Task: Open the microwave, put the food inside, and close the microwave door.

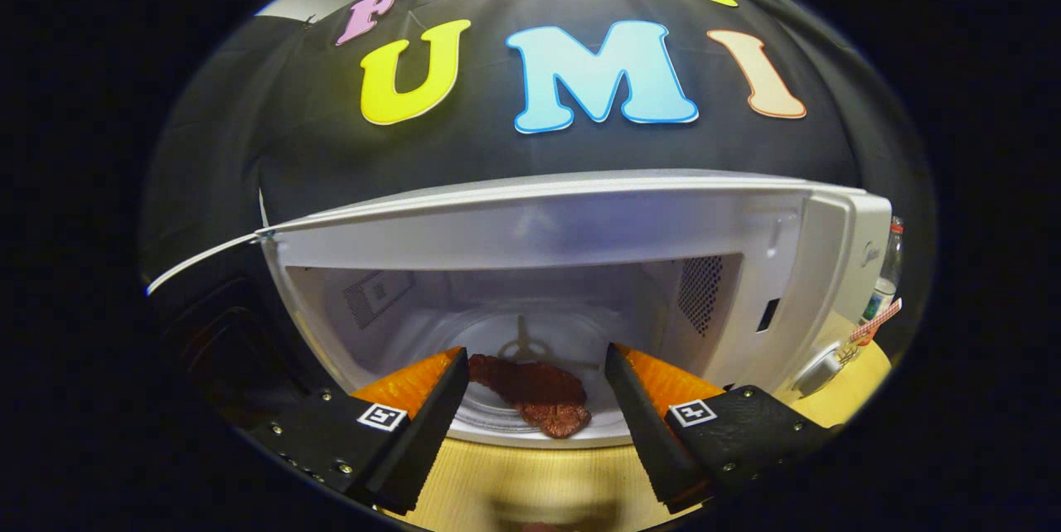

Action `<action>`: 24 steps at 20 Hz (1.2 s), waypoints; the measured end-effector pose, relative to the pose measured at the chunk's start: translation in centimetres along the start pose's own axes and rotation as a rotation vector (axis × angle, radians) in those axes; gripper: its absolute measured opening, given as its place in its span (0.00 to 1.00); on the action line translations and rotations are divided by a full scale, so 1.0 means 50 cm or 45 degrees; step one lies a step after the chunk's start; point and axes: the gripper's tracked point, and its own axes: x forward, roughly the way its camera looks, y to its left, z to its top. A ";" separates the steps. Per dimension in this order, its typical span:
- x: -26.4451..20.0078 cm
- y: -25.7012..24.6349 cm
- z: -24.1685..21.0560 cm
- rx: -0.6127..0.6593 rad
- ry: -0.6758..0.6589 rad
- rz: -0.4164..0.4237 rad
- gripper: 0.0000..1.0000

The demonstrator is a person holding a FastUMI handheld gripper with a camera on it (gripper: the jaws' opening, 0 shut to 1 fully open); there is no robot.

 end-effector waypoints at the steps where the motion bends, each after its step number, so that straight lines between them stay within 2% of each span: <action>1: -0.025 0.005 0.017 -0.026 -0.022 0.013 1.00; 9: -0.254 0.093 0.138 -0.037 -0.155 0.188 0.99; 13: -0.351 0.155 0.162 -0.010 -0.172 0.272 0.99; 19: -0.495 0.280 0.163 -0.004 -0.193 0.456 0.99; 22: -0.551 0.343 0.150 0.010 -0.191 0.534 0.87; 23: -0.568 0.363 0.144 0.002 -0.185 0.564 0.78; 24: -0.583 0.384 0.135 -0.012 -0.182 0.587 0.74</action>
